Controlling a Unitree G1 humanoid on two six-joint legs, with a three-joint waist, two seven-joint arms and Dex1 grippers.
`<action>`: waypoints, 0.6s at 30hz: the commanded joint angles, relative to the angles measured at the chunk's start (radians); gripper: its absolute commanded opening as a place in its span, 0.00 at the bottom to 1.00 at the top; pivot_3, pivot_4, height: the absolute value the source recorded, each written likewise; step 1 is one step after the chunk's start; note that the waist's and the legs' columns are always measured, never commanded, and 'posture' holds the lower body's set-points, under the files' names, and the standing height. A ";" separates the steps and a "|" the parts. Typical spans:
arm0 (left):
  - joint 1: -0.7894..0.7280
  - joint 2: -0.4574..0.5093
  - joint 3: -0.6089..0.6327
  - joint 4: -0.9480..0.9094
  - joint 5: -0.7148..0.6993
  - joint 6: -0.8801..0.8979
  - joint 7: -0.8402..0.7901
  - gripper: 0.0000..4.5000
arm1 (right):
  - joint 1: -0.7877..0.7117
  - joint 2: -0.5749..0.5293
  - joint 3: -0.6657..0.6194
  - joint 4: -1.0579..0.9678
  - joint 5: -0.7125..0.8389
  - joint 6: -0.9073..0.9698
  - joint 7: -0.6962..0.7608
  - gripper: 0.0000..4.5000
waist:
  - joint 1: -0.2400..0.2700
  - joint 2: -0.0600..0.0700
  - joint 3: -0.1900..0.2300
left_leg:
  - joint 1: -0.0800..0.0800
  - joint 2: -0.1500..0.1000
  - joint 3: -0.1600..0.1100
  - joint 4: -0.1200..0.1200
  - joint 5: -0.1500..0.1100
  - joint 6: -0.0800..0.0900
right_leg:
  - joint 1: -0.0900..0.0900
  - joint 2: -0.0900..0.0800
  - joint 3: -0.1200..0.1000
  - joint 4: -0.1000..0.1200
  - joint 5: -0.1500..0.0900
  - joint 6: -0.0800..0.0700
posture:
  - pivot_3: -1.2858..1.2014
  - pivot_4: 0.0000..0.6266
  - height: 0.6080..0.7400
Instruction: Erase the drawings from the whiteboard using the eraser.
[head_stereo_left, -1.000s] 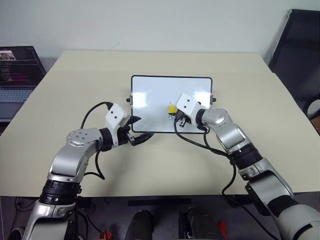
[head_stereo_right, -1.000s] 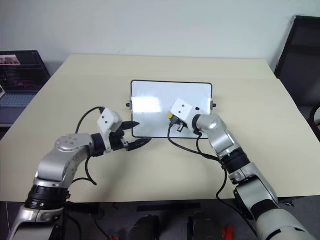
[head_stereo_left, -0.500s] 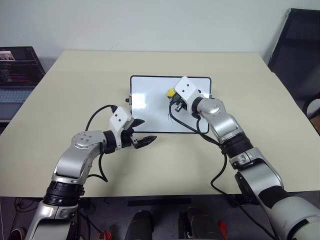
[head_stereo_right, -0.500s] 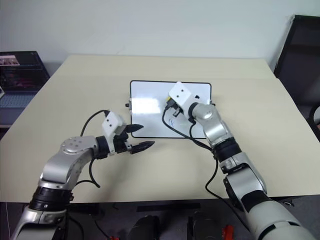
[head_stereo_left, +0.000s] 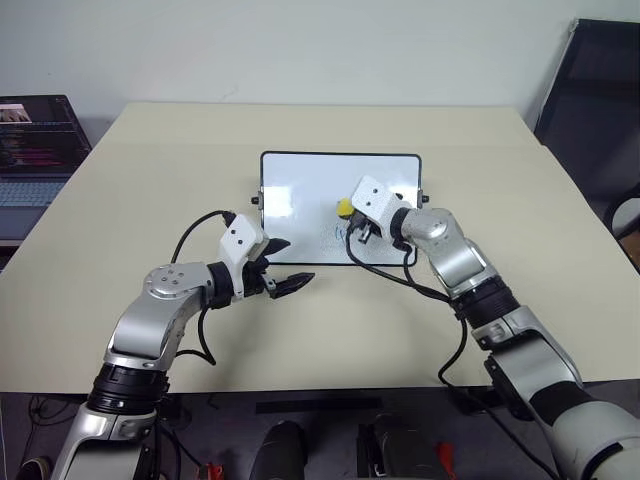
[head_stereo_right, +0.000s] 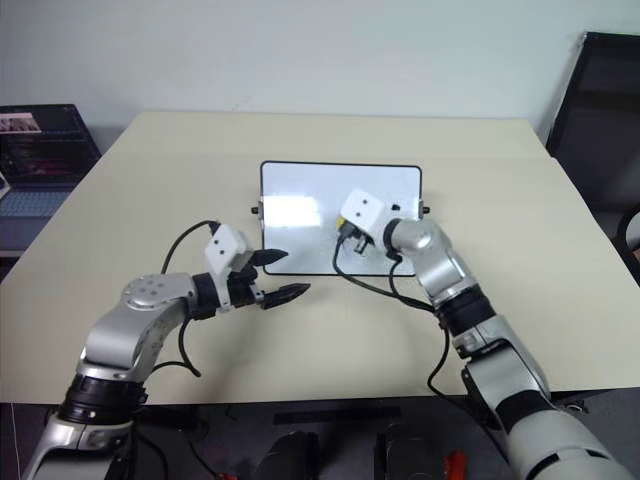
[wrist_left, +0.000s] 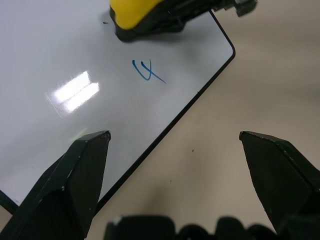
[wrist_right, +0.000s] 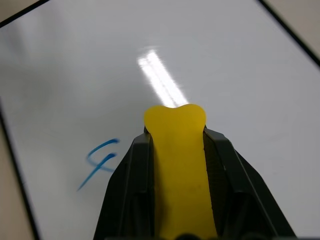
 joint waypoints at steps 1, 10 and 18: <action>-0.018 0.000 0.003 -0.027 -0.003 -0.016 -0.005 1.00 | -0.081 0.026 -0.065 0.010 0.014 -0.034 -0.063 0.22 | 0.000 0.000 0.000 | 0.000 0.000 0.000 0.000 0.000 0.000 | 0.000 0.000 0.000 0.000 0.000 0.000 | 0.52 0.24 1.00; -0.011 -0.003 -0.001 -0.045 -0.005 -0.006 -0.001 1.00 | -0.104 0.050 -0.007 0.194 -0.034 -0.059 -0.020 0.22 | 0.000 0.000 0.000 | -0.001 -0.001 0.000 -0.002 0.000 0.000 | 0.000 -0.001 0.000 -0.001 0.000 0.000 | 0.52 0.24 1.00; -0.018 -0.007 -0.004 -0.068 -0.010 0.019 0.009 1.00 | 0.028 -0.041 0.079 0.026 -0.071 0.003 0.161 0.22 | 0.000 -0.001 0.000 | 0.001 0.000 0.000 0.000 0.000 0.000 | 0.002 0.000 -0.001 0.000 -0.001 0.000 | 0.52 0.24 1.00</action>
